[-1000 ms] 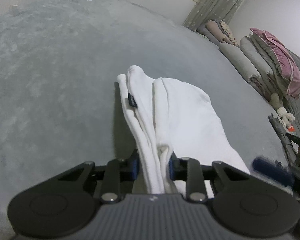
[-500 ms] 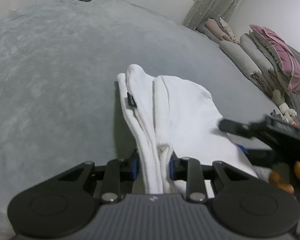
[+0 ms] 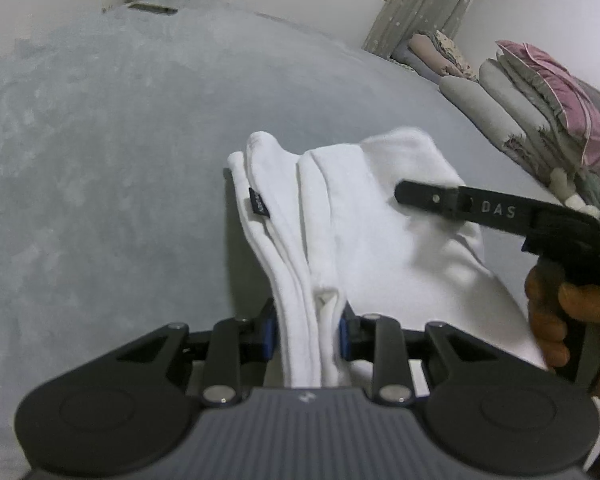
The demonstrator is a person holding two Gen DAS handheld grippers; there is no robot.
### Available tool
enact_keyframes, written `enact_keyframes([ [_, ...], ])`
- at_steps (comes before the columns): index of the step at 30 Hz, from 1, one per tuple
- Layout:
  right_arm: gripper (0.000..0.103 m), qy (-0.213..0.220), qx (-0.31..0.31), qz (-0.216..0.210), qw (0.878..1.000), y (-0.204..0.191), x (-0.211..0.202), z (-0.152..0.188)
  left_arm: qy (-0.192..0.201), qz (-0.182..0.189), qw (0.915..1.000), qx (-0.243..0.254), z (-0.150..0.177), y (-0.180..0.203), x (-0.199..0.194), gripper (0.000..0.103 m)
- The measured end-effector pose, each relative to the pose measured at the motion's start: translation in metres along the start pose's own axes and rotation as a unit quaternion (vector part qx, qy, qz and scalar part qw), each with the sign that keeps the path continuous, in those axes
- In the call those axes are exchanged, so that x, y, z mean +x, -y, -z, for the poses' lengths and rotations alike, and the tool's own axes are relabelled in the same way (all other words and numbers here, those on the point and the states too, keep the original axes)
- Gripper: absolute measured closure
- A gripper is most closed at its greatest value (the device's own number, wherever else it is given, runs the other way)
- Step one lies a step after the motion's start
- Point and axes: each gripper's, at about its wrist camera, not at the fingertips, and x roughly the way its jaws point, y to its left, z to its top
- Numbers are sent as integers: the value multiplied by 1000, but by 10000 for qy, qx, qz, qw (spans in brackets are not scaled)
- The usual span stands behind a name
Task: Fold clothes
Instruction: 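Grasp the folded sweatshirt bundle with both grippers from its sides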
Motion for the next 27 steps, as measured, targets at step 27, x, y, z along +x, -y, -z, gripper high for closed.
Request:
enact_keyframes([
  [27,53,-920,2473,-1127,9580,65,-33,55,22,-66,9999,126,1,-1,0,76],
])
